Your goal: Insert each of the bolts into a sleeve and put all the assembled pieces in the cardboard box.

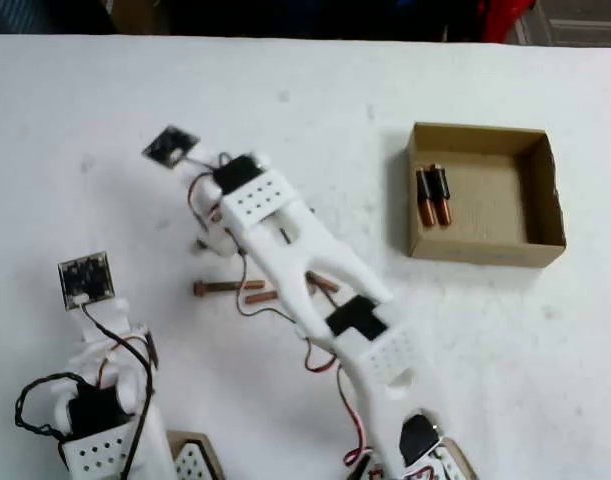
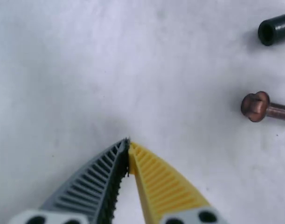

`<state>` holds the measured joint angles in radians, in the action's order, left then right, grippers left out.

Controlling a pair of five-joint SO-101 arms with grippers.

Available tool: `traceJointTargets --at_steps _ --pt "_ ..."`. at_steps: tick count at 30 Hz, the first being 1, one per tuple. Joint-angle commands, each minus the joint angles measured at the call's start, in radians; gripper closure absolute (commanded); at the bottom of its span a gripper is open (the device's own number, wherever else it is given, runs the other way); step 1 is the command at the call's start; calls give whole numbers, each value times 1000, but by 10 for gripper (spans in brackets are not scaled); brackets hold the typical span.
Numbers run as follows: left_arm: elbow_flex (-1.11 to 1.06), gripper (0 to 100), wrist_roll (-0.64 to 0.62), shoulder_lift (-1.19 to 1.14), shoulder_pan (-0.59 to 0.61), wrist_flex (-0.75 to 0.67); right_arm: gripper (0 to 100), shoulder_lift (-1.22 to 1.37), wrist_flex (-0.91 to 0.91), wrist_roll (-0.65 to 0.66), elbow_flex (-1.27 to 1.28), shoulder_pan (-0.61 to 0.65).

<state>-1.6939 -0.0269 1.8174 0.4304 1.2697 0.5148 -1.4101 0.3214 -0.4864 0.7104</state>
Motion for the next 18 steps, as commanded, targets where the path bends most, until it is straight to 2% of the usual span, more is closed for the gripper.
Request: traceJointTargets --at_steps 1,18 --pt "2 977 5 10 2 14 982 -188 -61 -6 -55 -35" --pt "2 977 6 10 2 14 981 -719 -294 -3 -49 -309"
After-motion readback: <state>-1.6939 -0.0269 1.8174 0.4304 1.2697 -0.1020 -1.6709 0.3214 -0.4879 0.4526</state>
